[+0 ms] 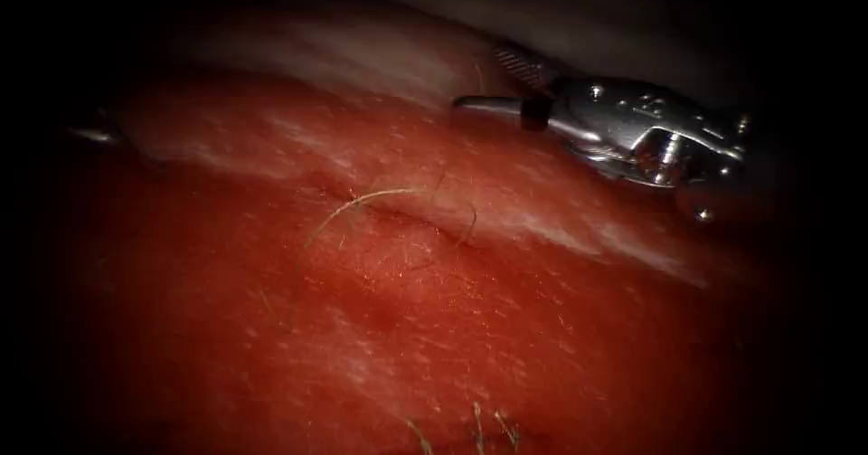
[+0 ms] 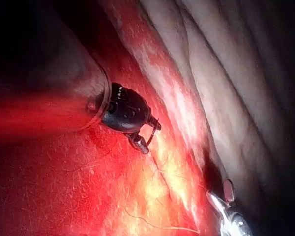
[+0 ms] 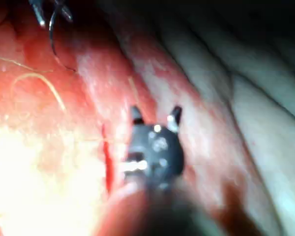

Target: Wound Closure

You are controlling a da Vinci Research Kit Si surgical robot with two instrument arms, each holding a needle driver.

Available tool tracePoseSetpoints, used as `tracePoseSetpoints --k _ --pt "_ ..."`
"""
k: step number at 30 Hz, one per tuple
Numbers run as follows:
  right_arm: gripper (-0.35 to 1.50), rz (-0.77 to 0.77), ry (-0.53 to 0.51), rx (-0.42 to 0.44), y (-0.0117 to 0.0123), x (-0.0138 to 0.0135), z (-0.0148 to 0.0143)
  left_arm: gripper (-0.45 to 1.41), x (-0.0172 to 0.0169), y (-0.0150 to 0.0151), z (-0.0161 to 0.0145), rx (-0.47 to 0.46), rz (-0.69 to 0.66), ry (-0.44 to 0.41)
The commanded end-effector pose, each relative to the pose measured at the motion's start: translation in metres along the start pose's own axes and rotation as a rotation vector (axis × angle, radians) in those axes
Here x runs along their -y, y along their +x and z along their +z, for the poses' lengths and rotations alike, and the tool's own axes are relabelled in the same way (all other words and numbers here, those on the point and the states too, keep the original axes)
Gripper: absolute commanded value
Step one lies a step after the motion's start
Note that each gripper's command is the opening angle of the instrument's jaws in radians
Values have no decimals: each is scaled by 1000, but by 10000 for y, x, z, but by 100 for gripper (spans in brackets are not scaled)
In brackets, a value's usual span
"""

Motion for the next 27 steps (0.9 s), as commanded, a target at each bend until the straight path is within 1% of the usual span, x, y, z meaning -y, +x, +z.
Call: tracePoseSetpoints --k 1,5,6,9,10,13,14,16,18,20,21,22,24,25,27 --pt "110 -6 0 -4 2 4 8 79 -2 10 -1 -16 8 33" --pt "110 -12 0 -7 1 5 6 79 -10 30 -20 -23 53 100" --pt "110 -18 0 -4 1 6 6 79 -14 39 -34 -12 68 141" --pt "111 -18 -3 -3 1 7 5 79 -18 53 -56 6 86 188" --pt "111 -17 -3 -3 2 7 5 79 -20 62 -71 14 93 209" --pt "111 -22 -2 -2 3 7 3 79 -26 78 -93 -17 98 237" --pt "113 -26 -2 1 5 8 1 79 -31 87 -106 -33 97 236" --pt "113 -23 0 5 10 9 -2 79 -40 99 -116 -59 103 262" --pt "116 -18 1 3 14 10 -6 79 -50 101 -111 -62 102 275" --pt "120 -18 3 -2 22 12 -12 79 -65 99 -96 -75 113 226" --pt "121 -16 5 -12 29 13 -18 75 -77 95 -77 -50 143 181" --pt "121 -17 7 -14 34 14 -22 72 -84 91 -61 -22 175 165" --pt "125 -16 8 -18 42 16 -29 63 -92 83 -36 13 217 129" --pt "126 -25 8 -18 46 18 -32 59 -97 76 -18 31 252 91" --pt "130 -25 12 -15 52 23 -39 36 -101 65 7 50 292 43"
